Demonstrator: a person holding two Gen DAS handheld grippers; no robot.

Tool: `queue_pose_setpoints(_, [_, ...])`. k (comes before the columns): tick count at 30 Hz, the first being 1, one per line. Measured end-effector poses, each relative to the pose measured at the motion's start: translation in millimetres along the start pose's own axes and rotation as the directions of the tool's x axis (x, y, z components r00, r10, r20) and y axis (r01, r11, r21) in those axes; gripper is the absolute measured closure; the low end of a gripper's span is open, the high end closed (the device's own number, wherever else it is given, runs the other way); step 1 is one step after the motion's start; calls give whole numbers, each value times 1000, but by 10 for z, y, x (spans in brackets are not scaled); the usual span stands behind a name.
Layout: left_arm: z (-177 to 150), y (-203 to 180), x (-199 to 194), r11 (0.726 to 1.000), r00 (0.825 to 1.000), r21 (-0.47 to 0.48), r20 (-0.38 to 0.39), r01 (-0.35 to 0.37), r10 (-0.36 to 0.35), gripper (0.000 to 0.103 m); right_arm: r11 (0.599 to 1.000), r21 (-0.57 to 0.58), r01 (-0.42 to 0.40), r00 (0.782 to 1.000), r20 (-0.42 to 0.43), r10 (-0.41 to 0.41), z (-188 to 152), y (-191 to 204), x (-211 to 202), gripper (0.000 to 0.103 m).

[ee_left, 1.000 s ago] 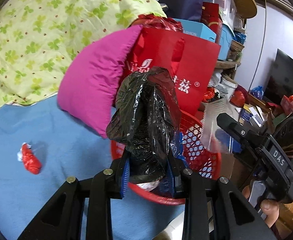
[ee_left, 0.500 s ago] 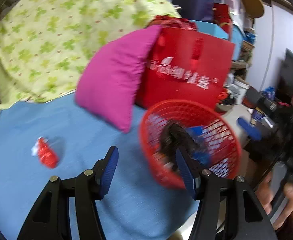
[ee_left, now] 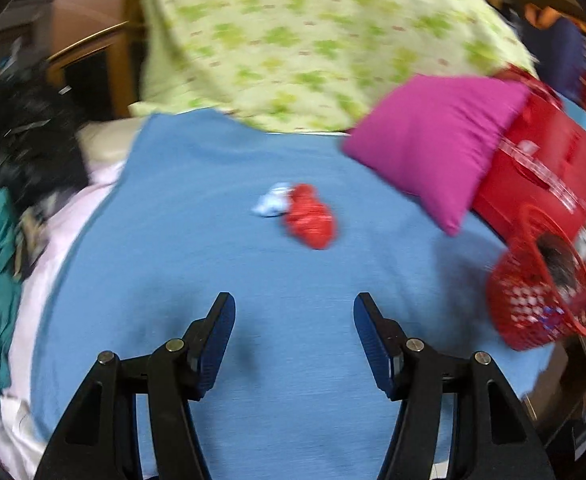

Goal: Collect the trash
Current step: 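Move both tools back over the red bag and white tissue, then grasp the red plastic bag with the right tool while the left tool grasps the white tissue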

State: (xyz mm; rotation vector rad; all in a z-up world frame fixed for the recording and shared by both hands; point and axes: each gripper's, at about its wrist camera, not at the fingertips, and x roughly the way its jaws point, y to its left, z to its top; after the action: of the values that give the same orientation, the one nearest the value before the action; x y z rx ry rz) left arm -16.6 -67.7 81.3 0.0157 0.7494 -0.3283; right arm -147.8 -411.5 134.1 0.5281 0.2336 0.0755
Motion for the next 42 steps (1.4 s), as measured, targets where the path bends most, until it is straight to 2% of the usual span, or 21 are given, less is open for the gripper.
queue_pose_setpoints(4, [-53,367,-25,997,999,-54,11,-50,51,40,1000,-20,-3,997,-79,2,-179,152,307,15])
queue_pose_setpoints(7, [-113,541,6,995,998,-75,2,-63,64,40,1000,-19,-2,987,-158,-1,-332,214,557,15])
queue_pose_setpoints(10, [-160,667,109,994,997,-82,-18,-77,76,40,1000,-4,-3,969,-248,2,-493,263,840,15])
queue_pose_setpoints(14, [-217,822,220,992,996,-95,-42,-85,82,40,999,42,-7,925,-379,23,-707,284,1271,15])
queue_pose_setpoints(18, [-257,1046,315,988,994,-119,-62,-95,89,40,1000,19,5,896,-444,4,-854,319,1691,15])
queue_pose_setpoints(29, [-174,1546,532,976,989,-178,-95,-129,113,40,994,-102,42,841,-533,-90,-1093,335,3090,16])
queue_pose_setpoints(32, [-90,1576,606,977,988,-167,-97,-134,119,40,991,-109,78,820,-558,-126,-1216,258,3429,25])
queue_pose_setpoints(33, [-52,1572,639,978,988,-159,-98,-133,119,40,991,-105,88,807,-575,-133,-1275,211,3552,30])
queue_pose_setpoints(34, [6,1550,685,981,988,-144,-97,-131,117,40,989,-109,98,796,-587,-144,-1318,172,3621,42])
queue_pose_setpoints(36, [104,1502,759,986,989,-117,-93,-122,111,40,991,-94,99,777,-614,-136,-1415,76,3716,47])
queue_pose_setpoints(37, [176,1463,816,988,991,-103,-90,-112,103,40,992,-83,91,784,-608,-123,-1408,62,3697,50])
queue_pose_setpoints(39, [308,1388,926,993,994,-87,-88,-75,68,40,994,-60,87,782,-615,-105,-1347,46,3625,51])
queue_pose_setpoints(42, [532,1207,1184,998,995,-61,-96,-7,1,40,995,-12,100,796,-599,-87,-1176,-18,3336,51])
